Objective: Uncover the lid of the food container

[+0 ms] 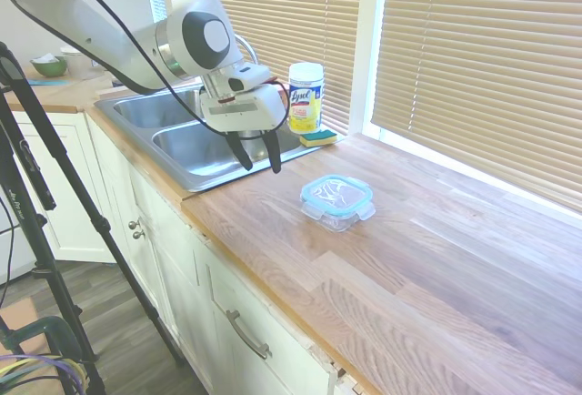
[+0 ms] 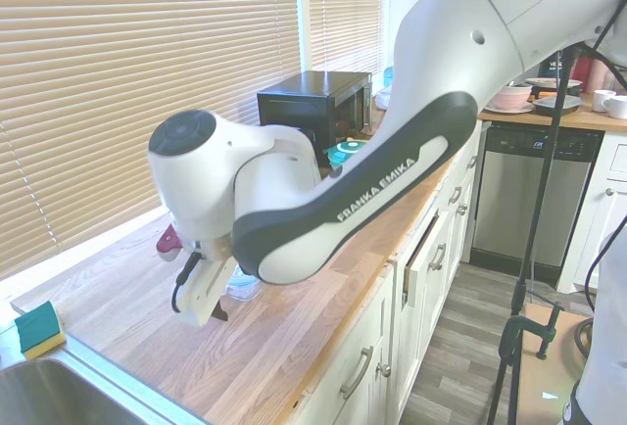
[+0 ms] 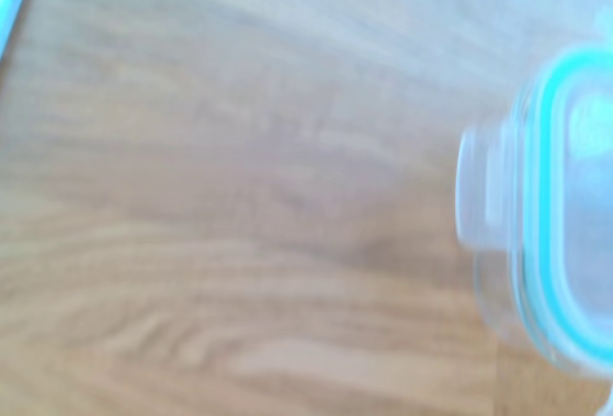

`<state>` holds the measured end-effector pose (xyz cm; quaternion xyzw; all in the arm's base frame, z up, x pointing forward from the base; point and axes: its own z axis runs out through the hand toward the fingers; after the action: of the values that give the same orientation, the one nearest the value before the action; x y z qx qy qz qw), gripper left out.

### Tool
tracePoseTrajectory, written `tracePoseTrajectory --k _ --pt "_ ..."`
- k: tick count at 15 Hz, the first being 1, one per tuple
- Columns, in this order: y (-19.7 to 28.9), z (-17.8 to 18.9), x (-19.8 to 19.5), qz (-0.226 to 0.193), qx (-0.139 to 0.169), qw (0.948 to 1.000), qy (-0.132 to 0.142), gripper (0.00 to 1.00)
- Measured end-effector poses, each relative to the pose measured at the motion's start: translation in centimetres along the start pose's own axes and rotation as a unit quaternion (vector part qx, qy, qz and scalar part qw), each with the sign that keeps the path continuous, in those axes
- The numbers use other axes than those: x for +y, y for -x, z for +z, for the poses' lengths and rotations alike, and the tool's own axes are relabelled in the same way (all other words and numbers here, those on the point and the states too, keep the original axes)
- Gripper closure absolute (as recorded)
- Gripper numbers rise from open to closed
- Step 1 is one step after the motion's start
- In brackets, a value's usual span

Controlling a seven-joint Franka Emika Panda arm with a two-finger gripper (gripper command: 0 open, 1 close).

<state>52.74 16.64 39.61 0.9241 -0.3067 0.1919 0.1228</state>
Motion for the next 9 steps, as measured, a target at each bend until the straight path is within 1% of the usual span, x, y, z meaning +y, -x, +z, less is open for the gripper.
tracePoseTrajectory --k 2,3,5,7,9 --pt "0.7 0.5 -1.0 -0.001 0.038 0.999 0.021 0.0" --pt "1.0 0.7 -1.6 -0.002 0.064 0.9975 0.03 0.0" --pt "1.4 1.5 -3.0 0.004 0.112 0.9928 0.043 0.0" --pt "1.5 2.8 -3.8 0.01 0.144 0.9871 0.068 0.0" --pt "1.3 5.2 -4.3 0.016 0.172 0.9804 0.095 0.0"
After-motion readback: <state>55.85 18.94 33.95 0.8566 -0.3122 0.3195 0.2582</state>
